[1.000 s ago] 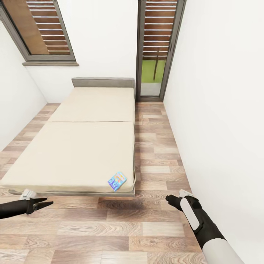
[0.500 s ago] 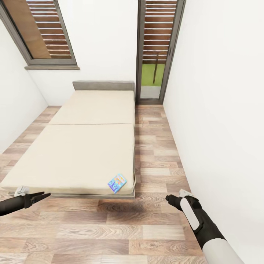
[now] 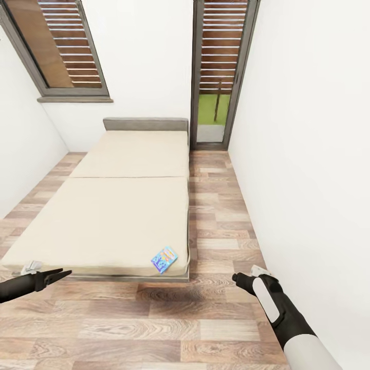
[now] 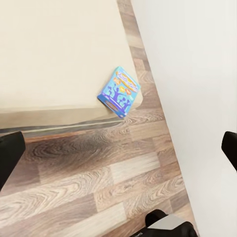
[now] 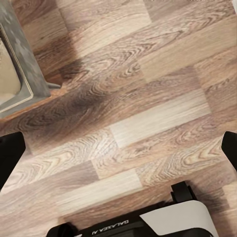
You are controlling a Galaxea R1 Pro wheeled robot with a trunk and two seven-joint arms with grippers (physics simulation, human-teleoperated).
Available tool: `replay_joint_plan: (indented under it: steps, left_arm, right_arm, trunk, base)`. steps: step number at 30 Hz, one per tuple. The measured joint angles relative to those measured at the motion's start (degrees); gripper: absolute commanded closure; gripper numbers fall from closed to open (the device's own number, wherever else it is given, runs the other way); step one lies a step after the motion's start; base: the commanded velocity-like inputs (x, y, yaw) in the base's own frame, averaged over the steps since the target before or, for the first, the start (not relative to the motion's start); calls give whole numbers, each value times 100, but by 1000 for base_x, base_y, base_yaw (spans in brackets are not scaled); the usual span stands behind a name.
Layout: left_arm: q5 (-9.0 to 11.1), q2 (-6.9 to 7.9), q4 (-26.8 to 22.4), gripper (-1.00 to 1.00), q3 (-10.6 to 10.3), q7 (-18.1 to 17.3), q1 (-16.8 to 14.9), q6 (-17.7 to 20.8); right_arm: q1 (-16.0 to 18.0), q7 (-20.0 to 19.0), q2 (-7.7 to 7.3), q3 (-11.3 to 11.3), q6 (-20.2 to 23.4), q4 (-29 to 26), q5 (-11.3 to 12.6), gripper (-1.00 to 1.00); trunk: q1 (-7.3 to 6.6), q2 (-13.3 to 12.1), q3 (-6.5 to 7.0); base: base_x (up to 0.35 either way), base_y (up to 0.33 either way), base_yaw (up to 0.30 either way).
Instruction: Put all the toys in the child's room - the three board games (two on the bed and one on the table), the two jigsaw puzzles on the table, and the tennis ball on the table - inside the toy box on the table in the child's room.
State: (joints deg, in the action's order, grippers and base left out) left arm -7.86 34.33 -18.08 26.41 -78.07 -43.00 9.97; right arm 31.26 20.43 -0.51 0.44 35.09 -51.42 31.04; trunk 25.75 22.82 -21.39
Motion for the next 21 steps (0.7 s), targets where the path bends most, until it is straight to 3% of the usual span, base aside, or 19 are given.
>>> replay_joint_plan:
  steps: [21]
  left_arm:
    - [1,-9,0,-100,1,-5,0,-2]
  right_arm:
    - [0,0,0,2,0,0,-2,-100]
  trunk:
    - [0,0,181]
  base:
    - [0,0,0]
